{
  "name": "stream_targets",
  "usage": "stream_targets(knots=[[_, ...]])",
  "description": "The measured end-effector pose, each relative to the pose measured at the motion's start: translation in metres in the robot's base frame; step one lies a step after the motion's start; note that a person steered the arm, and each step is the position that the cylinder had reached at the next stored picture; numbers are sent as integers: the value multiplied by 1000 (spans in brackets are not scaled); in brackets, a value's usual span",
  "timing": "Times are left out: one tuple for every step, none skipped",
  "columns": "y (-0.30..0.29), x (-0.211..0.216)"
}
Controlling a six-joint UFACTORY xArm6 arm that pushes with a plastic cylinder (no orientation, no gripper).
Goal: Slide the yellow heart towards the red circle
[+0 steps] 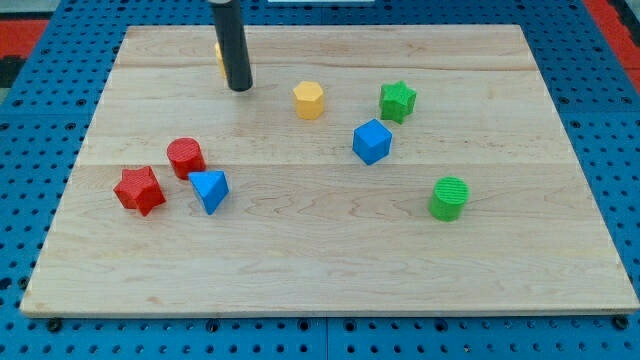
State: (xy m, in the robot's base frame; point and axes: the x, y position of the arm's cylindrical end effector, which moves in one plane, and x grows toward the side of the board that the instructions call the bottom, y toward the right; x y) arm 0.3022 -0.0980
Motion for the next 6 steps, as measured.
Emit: stream_targets(knots=[[21,-38],[-12,-74],[-61,-72],[-44,-56],[2,-56],[21,-44]])
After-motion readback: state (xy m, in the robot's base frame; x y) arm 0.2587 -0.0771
